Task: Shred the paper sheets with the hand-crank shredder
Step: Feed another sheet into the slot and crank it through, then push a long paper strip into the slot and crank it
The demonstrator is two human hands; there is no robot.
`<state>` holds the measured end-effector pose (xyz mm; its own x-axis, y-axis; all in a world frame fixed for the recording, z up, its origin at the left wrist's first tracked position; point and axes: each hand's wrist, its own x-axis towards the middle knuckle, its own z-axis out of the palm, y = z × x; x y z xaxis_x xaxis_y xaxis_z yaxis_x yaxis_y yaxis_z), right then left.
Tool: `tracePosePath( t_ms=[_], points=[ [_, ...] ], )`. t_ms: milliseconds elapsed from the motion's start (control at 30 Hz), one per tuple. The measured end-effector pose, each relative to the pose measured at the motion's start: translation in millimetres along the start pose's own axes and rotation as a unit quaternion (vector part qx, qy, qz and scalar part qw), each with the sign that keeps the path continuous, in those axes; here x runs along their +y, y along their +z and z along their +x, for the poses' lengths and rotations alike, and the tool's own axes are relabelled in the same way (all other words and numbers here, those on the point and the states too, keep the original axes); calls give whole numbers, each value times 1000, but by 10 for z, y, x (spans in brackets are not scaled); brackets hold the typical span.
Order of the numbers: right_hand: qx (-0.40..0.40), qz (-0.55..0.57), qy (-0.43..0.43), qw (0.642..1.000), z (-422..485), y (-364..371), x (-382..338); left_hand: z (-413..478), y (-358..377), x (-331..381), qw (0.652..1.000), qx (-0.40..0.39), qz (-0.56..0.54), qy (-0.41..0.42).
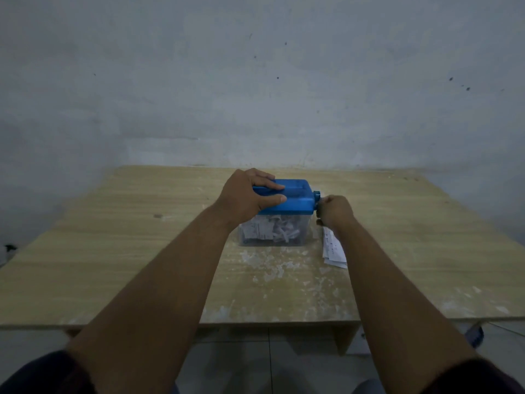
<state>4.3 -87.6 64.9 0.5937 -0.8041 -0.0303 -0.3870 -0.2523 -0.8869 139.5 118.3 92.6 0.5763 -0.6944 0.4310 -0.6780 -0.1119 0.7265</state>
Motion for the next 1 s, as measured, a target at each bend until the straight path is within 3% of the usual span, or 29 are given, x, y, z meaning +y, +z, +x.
tracePosePath(
  t_ms=[100,233,300,367,400,467,567,767,1000],
  points=[
    [33,16,-16,999,-148,31,217,24,-10,2,1000,-3,-2,2],
    [58,-91,-135,985,-427,-204,370,-36,-4,-6,997,34,56,40],
    [97,-116,-174,973,-593,-341,544,-186,54,-3,975,120,167,88],
    [125,-140,-190,964,-733,-432,788,-402,186,22,928,211,240,189],
    [131,-154,-189,961,-772,-453,899,-519,286,52,916,223,242,229],
    [137,-143,-172,965,-813,-505,1042,-738,589,96,937,181,168,249],
    [115,-117,-169,972,-808,-519,1039,-984,959,186,978,86,52,182],
    [23,-157,-179,971,-842,-487,1046,-933,1264,326,999,-28,-45,-3],
    [15,-206,-244,947,-804,-484,1078,-845,1368,252,998,-50,3,-38]
  ],
)
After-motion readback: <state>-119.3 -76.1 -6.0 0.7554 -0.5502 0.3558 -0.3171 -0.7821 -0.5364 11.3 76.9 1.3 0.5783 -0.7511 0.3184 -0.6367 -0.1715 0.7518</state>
